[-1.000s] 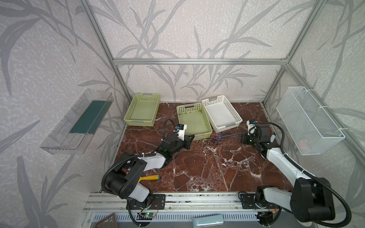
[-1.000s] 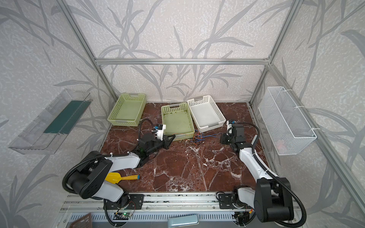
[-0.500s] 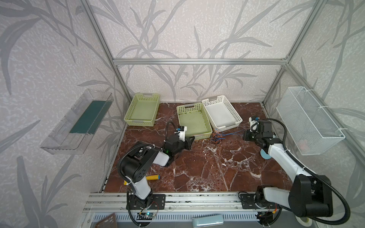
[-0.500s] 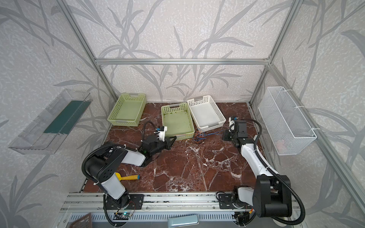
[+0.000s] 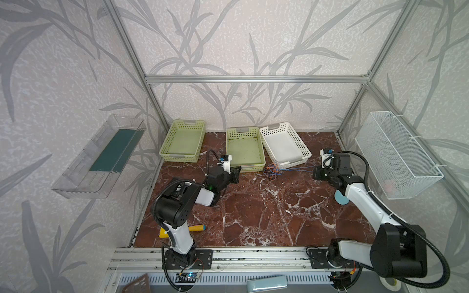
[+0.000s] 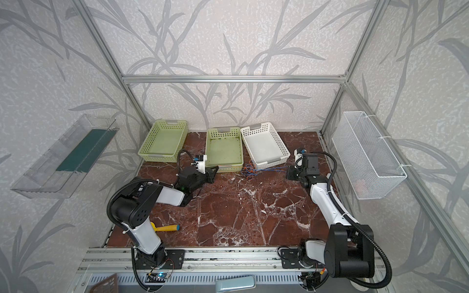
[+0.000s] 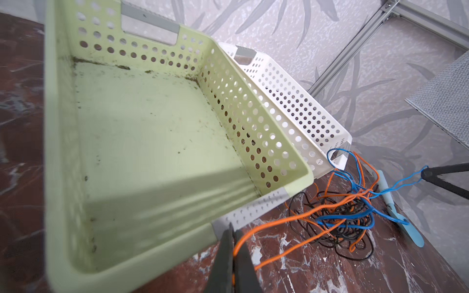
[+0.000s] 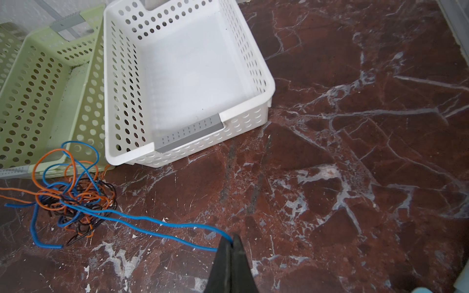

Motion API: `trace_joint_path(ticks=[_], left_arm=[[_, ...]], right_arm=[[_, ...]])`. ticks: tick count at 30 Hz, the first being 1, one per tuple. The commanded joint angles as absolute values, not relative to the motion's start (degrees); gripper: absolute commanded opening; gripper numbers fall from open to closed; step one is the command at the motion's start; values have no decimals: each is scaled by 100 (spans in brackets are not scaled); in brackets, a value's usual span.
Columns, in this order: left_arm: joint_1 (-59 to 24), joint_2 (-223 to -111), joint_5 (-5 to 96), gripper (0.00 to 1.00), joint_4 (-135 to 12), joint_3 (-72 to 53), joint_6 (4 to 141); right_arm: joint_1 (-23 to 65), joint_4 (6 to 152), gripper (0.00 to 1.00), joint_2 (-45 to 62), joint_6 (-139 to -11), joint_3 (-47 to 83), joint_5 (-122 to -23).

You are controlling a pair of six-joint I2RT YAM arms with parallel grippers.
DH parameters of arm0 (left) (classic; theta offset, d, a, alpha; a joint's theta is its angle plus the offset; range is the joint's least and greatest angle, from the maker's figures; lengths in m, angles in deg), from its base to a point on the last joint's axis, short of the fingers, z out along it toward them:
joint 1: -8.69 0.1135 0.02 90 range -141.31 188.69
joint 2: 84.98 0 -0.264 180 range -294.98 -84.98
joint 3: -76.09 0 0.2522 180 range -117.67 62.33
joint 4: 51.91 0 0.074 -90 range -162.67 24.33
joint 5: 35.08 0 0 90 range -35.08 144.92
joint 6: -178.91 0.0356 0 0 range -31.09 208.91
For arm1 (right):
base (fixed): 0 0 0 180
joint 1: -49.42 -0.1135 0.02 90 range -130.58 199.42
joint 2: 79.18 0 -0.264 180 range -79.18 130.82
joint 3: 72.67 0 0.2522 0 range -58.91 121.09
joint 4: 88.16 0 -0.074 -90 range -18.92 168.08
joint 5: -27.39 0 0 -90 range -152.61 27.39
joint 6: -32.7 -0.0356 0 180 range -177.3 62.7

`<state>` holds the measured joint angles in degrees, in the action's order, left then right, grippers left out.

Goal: Untangle the cables

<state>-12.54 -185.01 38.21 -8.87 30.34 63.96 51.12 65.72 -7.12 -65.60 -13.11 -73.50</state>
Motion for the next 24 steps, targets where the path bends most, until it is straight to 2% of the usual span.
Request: trace_joint_path(ticks=[1,12,24], left_arm=[[-1170,-18017,4385,0,-1358,3205,6520],[-1137,-16497,5865,0,-2794,3678,6833],[-1056,-15748,6359,0,-3323,4150,6813]], right_arm=[[5323,6437,0,-864,-6576,-1167,-7036],[5885,6287,0,-590,-6530,-1021,-6968],[6238,6297,0,-215,-6353,-990,-7084]])
